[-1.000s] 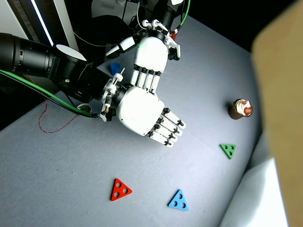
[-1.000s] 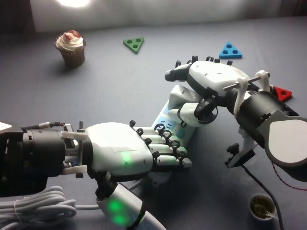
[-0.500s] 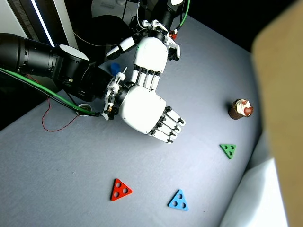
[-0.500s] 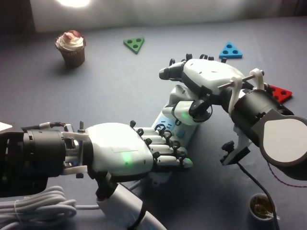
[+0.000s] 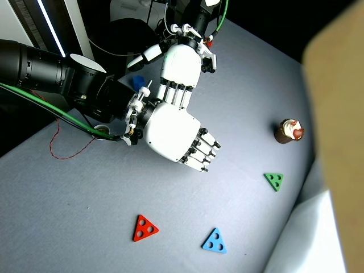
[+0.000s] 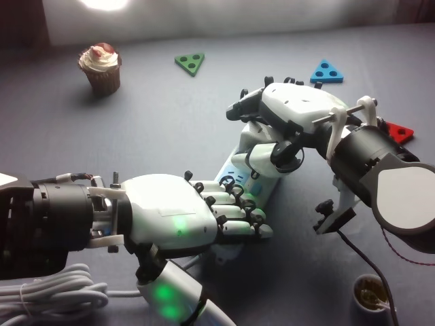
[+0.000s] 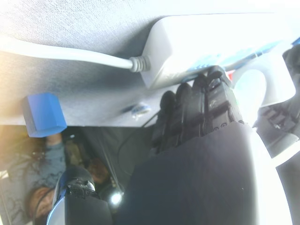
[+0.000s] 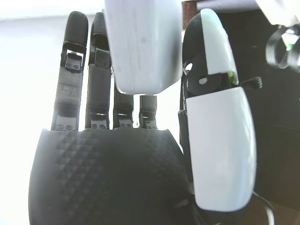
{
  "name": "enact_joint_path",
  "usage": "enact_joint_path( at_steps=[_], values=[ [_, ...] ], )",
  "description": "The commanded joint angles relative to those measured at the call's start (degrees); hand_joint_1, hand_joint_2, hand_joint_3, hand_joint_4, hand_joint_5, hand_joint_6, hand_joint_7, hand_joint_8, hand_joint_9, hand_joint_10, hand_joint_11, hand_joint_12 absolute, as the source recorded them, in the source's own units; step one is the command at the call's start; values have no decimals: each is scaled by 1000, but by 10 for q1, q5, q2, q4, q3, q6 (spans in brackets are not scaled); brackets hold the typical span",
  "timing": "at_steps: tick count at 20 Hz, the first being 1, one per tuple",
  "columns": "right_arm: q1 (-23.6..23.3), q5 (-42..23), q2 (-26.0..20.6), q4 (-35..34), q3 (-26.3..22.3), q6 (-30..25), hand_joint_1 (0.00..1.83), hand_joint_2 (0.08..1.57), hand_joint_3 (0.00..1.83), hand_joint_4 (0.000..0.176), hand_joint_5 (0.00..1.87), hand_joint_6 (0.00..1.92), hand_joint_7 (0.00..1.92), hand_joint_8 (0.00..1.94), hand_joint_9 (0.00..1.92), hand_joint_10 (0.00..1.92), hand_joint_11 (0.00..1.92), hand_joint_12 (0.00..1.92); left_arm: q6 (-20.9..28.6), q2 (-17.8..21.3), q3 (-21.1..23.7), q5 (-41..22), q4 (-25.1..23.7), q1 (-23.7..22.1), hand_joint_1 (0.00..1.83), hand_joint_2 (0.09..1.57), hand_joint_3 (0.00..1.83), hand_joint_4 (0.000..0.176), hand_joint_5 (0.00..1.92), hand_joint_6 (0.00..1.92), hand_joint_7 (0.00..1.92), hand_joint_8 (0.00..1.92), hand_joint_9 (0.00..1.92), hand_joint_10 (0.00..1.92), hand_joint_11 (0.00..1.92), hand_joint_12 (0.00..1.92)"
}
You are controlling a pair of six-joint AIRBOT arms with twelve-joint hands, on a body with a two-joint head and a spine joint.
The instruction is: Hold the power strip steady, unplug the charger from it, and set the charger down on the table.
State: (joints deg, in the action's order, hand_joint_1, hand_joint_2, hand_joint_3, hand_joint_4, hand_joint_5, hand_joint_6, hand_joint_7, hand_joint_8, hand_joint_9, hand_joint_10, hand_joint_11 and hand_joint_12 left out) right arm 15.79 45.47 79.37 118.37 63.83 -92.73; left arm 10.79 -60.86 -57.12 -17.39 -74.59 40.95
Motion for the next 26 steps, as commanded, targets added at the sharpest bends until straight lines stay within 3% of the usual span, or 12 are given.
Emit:
enact_joint_path(
  at_steps=[1, 2, 3, 4, 6, 8, 18, 19, 20, 21, 25, 26],
  values=[
    [-6, 37, -9, 39, 0, -4, 1137, 1083, 1, 0, 768, 7, 796, 7, 856, 12, 529, 754, 11, -11, 6, -29, -1, 7, 0, 856, 0, 0, 59, 1, 69, 1, 64, 2, 52, 4],
    [-6, 36, -9, 40, -1, -4, 1164, 1090, 0, 0, 976, 698, 945, 26, 1014, 25, 692, 750, 11, -11, 7, -29, -1, 7, 0, 854, 0, 0, 58, 0, 69, 1, 59, 0, 46, 1],
    [-6, 36, -10, 41, -1, -4, 1227, 1078, 0, 0, 970, 938, 1146, 491, 1114, 9, 766, 770, 11, -11, 7, -29, -1, 7, 0, 851, 0, 0, 57, 0, 67, 0, 53, 0, 37, 0],
    [-6, 36, -10, 42, -1, -4, 1356, 1070, 0, 0, 970, 871, 1131, 616, 1066, 845, 831, 872, 11, -11, 8, -29, -1, 7, 0, 854, 0, 0, 67, 4, 82, 6, 70, 7, 57, 9],
    [-6, 36, -10, 44, 0, -5, 1246, 1071, 0, 8, 1061, 789, 1117, 812, 1153, 352, 826, 1013, 12, -10, 8, -28, -1, 7, 0, 861, 1, 0, 94, 13, 99, 11, 88, 12, 78, 18],
    [-6, 36, -10, 47, 1, -6, 1240, 1067, 0, 34, 1083, 800, 1119, 770, 1239, 150, 812, 1051, 12, -10, 7, -28, -1, 7, 2, 863, 2, 0, 78, 4, 73, 0, 61, 0, 54, 7],
    [-7, 43, -30, 108, -4, -6, 1241, 1063, 0, 31, 1094, 758, 1117, 796, 1265, 26, 784, 1036, 17, -6, 7, -28, -1, 7, 0, 861, 1, 0, 104, 10, 104, 14, 79, 10, 68, 13],
    [-8, 43, -32, 113, -4, -6, 1245, 1057, 0, 22, 1094, 744, 1143, 766, 1278, 23, 789, 1014, 17, -6, 7, -28, -1, 7, 0, 857, 0, 0, 95, 5, 90, 6, 66, 3, 58, 8],
    [-10, 43, -34, 117, -4, -6, 1245, 1057, 0, 22, 1094, 744, 1143, 766, 1278, 23, 789, 1014, 17, -6, 7, -28, -1, 7, 0, 857, 0, 0, 95, 5, 90, 6, 66, 3, 58, 8],
    [-13, 43, -38, 124, -4, -6, 1245, 1052, 0, 34, 1097, 769, 1164, 697, 1297, 19, 811, 975, 17, -6, 7, -28, -1, 7, 0, 859, 0, 0, 78, 0, 84, 2, 72, 5, 62, 10],
    [-19, 33, -52, 128, -5, -6, 1250, 1047, 0, 24, 1087, 786, 1207, 617, 1304, 12, 825, 965, 18, -6, 5, -28, -1, 5, 0, 855, 0, 0, 87, 4, 93, 5, 80, 6, 69, 12],
    [-20, 33, -53, 128, -5, -6, 1247, 1052, 2, 25, 1079, 791, 1181, 672, 1300, 7, 815, 978, 18, -6, 5, -28, -1, 5, 0, 854, 0, 0, 87, 4, 97, 6, 82, 6, 72, 13]
  ],
)
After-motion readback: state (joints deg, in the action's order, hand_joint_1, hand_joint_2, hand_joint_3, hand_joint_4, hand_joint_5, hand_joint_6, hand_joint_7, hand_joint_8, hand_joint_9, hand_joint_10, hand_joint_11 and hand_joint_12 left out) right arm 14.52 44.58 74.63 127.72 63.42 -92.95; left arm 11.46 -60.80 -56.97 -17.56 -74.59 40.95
